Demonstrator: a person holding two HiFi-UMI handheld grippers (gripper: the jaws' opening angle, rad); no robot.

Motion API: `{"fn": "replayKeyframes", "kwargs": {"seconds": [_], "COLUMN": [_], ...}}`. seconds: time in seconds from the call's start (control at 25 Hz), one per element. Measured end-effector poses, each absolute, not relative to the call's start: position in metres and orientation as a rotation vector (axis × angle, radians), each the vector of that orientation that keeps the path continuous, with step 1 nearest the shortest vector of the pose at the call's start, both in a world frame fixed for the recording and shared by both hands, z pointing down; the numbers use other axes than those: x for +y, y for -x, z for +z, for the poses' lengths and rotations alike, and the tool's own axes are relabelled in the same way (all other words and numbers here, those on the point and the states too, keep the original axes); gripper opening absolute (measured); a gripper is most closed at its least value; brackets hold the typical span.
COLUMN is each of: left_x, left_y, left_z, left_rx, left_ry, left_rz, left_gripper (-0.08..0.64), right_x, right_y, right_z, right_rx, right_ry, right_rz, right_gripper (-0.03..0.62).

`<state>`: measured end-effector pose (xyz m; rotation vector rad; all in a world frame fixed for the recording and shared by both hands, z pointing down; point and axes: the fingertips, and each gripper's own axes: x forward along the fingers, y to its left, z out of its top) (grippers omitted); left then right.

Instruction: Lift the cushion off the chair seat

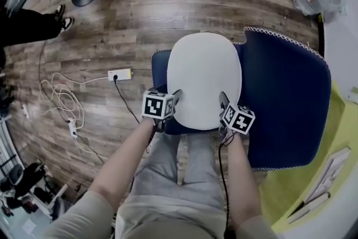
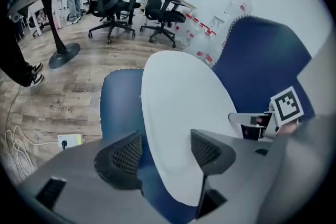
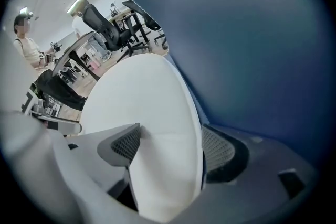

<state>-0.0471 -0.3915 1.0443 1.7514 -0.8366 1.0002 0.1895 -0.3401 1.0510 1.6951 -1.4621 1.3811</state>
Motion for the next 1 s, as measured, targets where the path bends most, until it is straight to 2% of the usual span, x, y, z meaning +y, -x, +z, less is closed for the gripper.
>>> {"fn": "replayKeyframes", "kwargs": {"seconds": [0.2, 0.24, 0.36, 0.44, 0.52, 0.64, 1.0], "left_x": [-0.385, -0.386, -0.383, -0.382, -0.382, -0.379, -0.375], "left_y": [0.047, 0.046, 0.038, 0.036, 0.036, 0.039, 0.061], "left_z": [1.059, 1.059, 1.054, 1.050, 1.041, 1.022, 0.928], "left_rx": [-0.839, -0.837, -0.789, -0.767, -0.757, -0.749, -0.764], "left_ry": [-1.740, -1.747, -1.767, -1.771, -1.781, -1.806, -1.867], "left_rz": [1.027, 1.028, 0.984, 0.963, 0.959, 0.988, 0.926], "left_gripper": [0.281, 0.281, 0.196, 0.156, 0.122, 0.103, 0.101], "right_x": [-0.337, -0.337, -0.336, -0.336, -0.334, -0.329, -0.327], "right_y": [-0.189, -0.188, -0.188, -0.186, -0.181, -0.172, -0.153], "right_z": [1.054, 1.053, 1.048, 1.042, 1.036, 1.019, 0.911], "right_rx": [-1.466, -1.475, -1.518, -1.550, -1.576, -1.591, -1.685], "right_ry": [-1.689, -1.678, -1.641, -1.623, -1.600, -1.592, -1.652], "right_rz": [1.413, 1.427, 1.464, 1.474, 1.469, 1.440, 1.321], "right_gripper": [0.356, 0.339, 0.243, 0.153, 0.116, 0.101, 0.103]}}
